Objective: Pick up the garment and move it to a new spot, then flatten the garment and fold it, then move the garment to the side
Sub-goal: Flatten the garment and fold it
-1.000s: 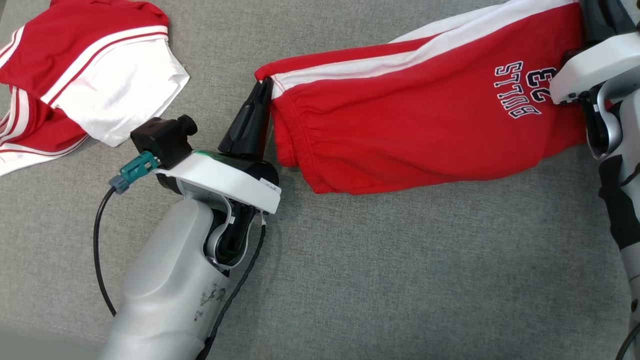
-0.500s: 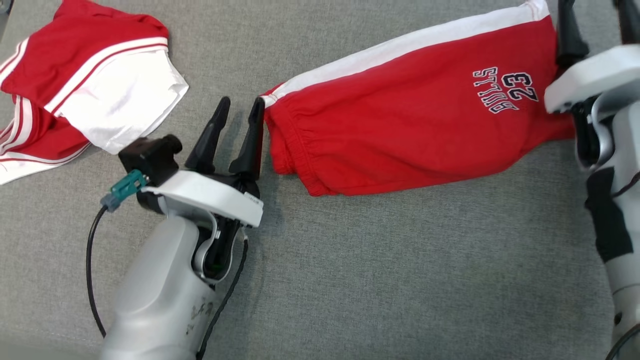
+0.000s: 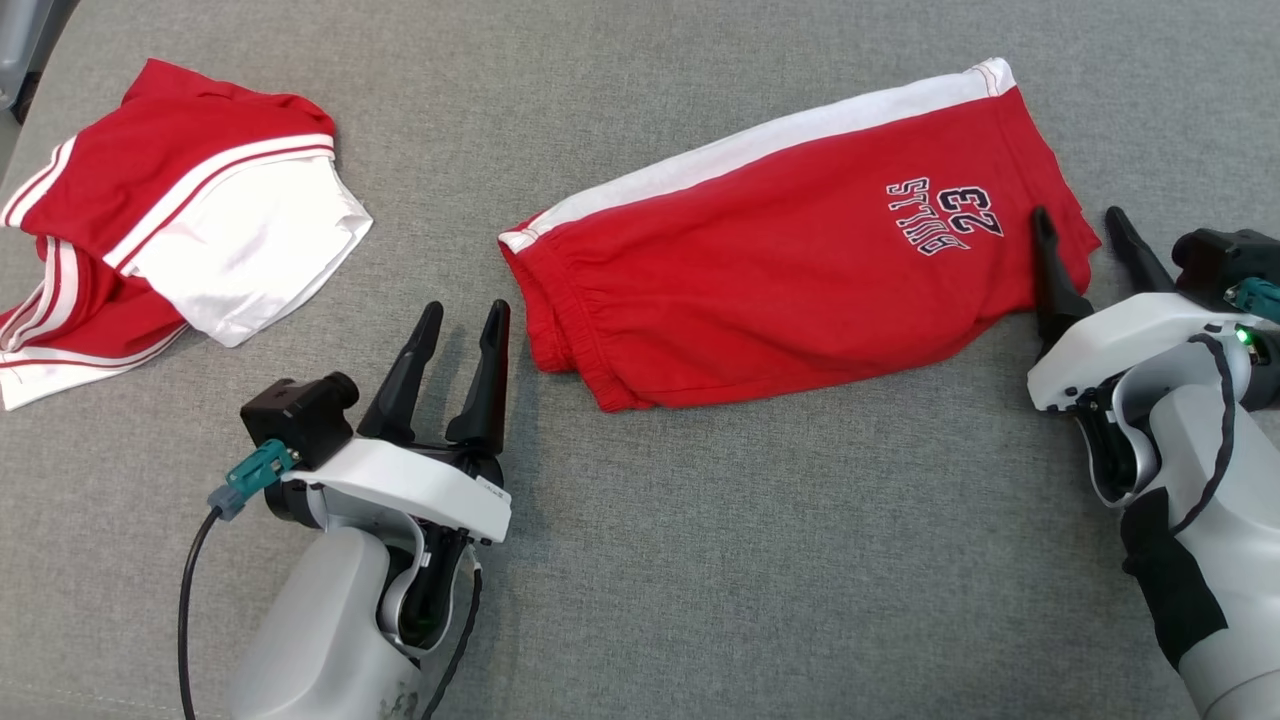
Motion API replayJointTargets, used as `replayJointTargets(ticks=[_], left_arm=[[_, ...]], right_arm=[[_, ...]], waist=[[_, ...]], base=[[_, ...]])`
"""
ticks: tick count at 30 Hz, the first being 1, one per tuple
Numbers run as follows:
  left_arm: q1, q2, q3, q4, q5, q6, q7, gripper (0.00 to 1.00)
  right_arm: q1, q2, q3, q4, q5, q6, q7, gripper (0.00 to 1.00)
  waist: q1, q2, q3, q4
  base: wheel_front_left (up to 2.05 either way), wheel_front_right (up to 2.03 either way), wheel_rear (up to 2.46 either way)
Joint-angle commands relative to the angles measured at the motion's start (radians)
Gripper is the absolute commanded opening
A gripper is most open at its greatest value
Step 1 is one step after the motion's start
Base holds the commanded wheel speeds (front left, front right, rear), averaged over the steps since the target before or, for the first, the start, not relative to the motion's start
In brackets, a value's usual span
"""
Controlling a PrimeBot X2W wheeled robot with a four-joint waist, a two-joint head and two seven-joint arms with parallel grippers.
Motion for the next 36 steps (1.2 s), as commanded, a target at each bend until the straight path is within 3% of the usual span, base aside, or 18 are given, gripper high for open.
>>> replayJointTargets(ticks=[1,5,6,7,8,9,14,21,29,36], left_arm=[[0.011,0.005,0.002,-0.005,0.004,0.004,-0.002,1.0],[0.024,0.004,-0.003,-0.008,0.01,0.006,-0.002,1.0],[0.025,0.005,-0.003,-0.009,0.01,0.006,-0.002,1.0],[0.026,0.005,-0.004,-0.008,0.014,0.007,-0.002,1.0],[0.028,0.004,-0.006,-0.008,0.018,0.009,-0.002,1.0],[0.033,0.004,-0.006,-0.008,0.022,0.011,-0.002,1.0],[0.063,0.004,0.006,0.001,0.051,0.018,-0.002,1.0],[0.145,0.004,0.051,-0.001,0.11,0.034,-0.002,1.0],[0.273,0.004,0.113,-0.007,0.194,0.046,-0.002,1.0],[0.345,0.004,0.138,-0.014,0.216,0.045,-0.002,1.0]], right_arm=[[0.015,0.005,0.022,0.042,0.018,0.0,0.001,1.0],[0.002,0.011,0.052,0.098,0.045,0.0,0.022,1.0],[-0.002,0.013,0.058,0.117,0.055,0.0,0.029,0.9],[-0.006,0.015,0.066,0.132,0.059,0.0,0.035,0.6],[-0.009,0.018,0.074,0.146,0.063,0.0,0.037,0.15],[-0.01,0.022,0.08,0.157,0.073,0.0,0.037,0.0],[0.006,0.024,0.071,0.156,0.132,0.0,0.009,0.0],[0.13,0.03,-0.011,0.021,0.186,0.0,-0.002,0.0],[0.333,0.062,-0.092,-0.1,0.161,0.0,-0.002,0.0],[0.381,0.065,-0.097,-0.181,0.098,0.0,-0.002,0.0]], waist=[[0.0,0.0,-0.005,0.003],[0.0,0.0,-0.007,0.01],[0.0,0.0,-0.008,0.013],[0.0,0.0,-0.009,0.015],[0.0,0.0,-0.012,0.017],[0.0,0.0,-0.016,0.019],[0.0,0.0,-0.061,0.012],[0.0,0.0,-0.162,-0.026],[0.0,0.0,-0.284,-0.068],[0.0,0.0,-0.325,-0.078]], base=[[0.0,0.0,0.0],[0.0,0.0,0.0],[0.0,0.0,0.0],[0.0,0.0,0.0],[0.0,0.0,0.0],[0.0,0.0,0.0],[0.0,0.0,0.0],[0.0,0.0,0.0],[0.0,0.0,0.0],[0.0,0.0,0.0]])
